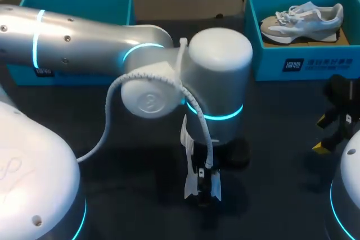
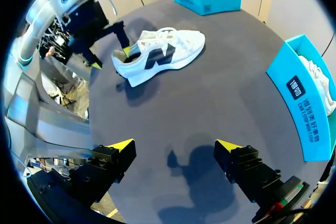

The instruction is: Take the shoe out of the shoebox, open the shoe tongue, remove and reinsert the insole, then place the shoe into the shoebox

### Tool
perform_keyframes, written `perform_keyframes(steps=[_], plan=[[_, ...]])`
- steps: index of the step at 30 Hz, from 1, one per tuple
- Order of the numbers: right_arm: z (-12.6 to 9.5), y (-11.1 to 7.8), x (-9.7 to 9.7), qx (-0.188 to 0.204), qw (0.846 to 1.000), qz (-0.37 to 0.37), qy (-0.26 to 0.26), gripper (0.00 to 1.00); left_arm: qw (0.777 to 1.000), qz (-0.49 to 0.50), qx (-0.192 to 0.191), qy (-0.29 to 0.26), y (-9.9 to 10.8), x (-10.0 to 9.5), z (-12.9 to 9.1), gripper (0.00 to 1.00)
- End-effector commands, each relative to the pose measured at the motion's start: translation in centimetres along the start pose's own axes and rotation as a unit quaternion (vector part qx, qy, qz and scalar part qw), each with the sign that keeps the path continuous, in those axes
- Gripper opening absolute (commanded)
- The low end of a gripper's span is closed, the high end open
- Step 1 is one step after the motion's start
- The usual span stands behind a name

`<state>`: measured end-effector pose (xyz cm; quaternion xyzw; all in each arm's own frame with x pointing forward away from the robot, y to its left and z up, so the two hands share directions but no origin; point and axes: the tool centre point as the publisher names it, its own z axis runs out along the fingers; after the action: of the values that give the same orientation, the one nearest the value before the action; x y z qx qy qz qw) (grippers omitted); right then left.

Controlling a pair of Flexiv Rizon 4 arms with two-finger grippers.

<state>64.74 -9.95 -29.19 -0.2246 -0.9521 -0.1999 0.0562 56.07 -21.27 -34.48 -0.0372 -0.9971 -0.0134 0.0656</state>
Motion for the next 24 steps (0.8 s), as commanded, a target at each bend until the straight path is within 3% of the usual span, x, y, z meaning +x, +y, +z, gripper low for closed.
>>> perform_keyframes(steps=[1,8,17,20,24], plan=[[0.1,0.0,0.1,0.001,1.0,0.0,-0.001,1.0,1.0,-0.005,-0.005,-0.004,-0.5,0.2,1.5,1.0],[0.1,0.0,0.1,0.001,1.0,0.0,-0.001,1.0,1.0,-0.013,-0.006,-0.006,-0.5,0.1,2.9,0.95],[0.1,0.0,0.1,0.001,1.0,0.0,-0.001,1.0,0.999,-0.019,-0.013,-0.023,-0.3,0.1,3.6,0.61],[0.1,0.0,0.1,0.001,1.0,0.0,-0.001,1.0,0.999,-0.019,-0.015,-0.024,-0.3,0.1,3.9,0.6],[0.1,0.0,0.1,0.001,1.0,0.0,-0.001,1.0,0.999,-0.024,-0.021,-0.024,-0.3,0.0,4.3,0.34]])
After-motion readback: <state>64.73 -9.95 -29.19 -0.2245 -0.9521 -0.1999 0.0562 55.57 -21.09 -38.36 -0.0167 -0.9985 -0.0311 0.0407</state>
